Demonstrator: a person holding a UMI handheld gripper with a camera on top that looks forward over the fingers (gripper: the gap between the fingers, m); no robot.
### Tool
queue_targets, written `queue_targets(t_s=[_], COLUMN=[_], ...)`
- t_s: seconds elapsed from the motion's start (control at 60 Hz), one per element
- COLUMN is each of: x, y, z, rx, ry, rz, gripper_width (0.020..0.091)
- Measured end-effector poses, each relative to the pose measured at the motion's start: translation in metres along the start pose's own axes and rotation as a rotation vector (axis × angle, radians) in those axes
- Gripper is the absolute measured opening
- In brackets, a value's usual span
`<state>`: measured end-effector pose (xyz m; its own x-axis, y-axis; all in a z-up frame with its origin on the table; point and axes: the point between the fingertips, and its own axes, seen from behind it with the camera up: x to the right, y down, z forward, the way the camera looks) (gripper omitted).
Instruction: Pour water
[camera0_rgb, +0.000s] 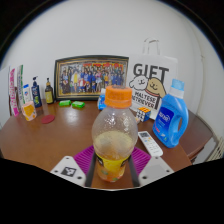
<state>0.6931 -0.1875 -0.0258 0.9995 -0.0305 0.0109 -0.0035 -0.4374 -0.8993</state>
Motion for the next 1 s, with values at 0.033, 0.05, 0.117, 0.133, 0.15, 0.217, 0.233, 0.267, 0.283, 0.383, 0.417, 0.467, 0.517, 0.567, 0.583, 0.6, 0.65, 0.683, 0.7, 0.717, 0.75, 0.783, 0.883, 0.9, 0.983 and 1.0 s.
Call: queue_targets(t_s=[0.033, 0.05, 0.117, 0.133, 0.15, 0.217, 0.233, 0.267, 0.283, 0.383, 0.417, 0.467, 0.517, 0.567, 0.583, 0.6, 0.65, 0.683, 0.7, 0.717, 0.75, 0.783, 0.883, 0.9, 0.983, 1.0], x=[0.001, -0.001, 0.001, 0.0, 0.0, 0.001, 0.001, 0.001, 0.001, -0.003, -0.004, -0.007, -0.013, -0.021, -0.025, -0.029, -0.041, -0.053, -0.059, -0.066, -0.083, -0.101, -0.164, -0.175, -0.235, -0.247], y=[-0.001, -0.003, -0.003, -0.003, -0.003, -0.005, -0.006, -0.008, -0.01, -0.026, -0.036, -0.056, -0.079, -0.105, -0.114, -0.123, -0.152, -0.171, -0.18, -0.19, -0.21, -0.226, -0.266, -0.271, -0.287, -0.288], z=[0.003, 0.004, 0.007, 0.007, 0.007, 0.007, 0.007, 0.007, 0.008, 0.009, 0.01, 0.011, 0.013, 0.016, 0.018, 0.019, 0.025, 0.028, 0.029, 0.031, 0.034, 0.039, 0.057, 0.063, 0.082, 0.087], rx=[0.008, 0.017, 0.019, 0.017, 0.015, 0.01, 0.01, 0.01, 0.01, 0.006, 0.01, 0.024, 0.042, 0.057, 0.062, 0.068, 0.08, 0.086, 0.09, 0.096, 0.113, 0.125, 0.143, 0.15, 0.168, 0.172], ry=[0.004, 0.0, -0.01, -0.009, -0.008, 0.006, 0.009, 0.017, 0.021, 0.047, 0.066, 0.092, 0.12, 0.153, 0.163, 0.173, 0.198, 0.223, 0.236, 0.246, 0.264, 0.288, 0.334, 0.333, 0.354, 0.356], rz=[-0.006, -0.004, 0.005, 0.006, 0.006, 0.005, 0.001, -0.014, -0.023, -0.068, -0.092, -0.139, -0.192, -0.255, -0.277, -0.299, -0.374, -0.426, -0.452, -0.479, -0.538, -0.605, -0.828, -0.871, -1.099, -1.149], gripper_width=[0.0462, 0.0455, 0.0384, 0.0359, 0.0338, 0.0288, 0.0268, 0.0256, 0.0257, 0.0257, 0.0256, 0.0256, 0.0257, 0.0257, 0.0257, 0.0257, 0.0256, 0.0255, 0.0257, 0.0258, 0.0256, 0.0255, 0.0255, 0.0257, 0.0255, 0.0256])
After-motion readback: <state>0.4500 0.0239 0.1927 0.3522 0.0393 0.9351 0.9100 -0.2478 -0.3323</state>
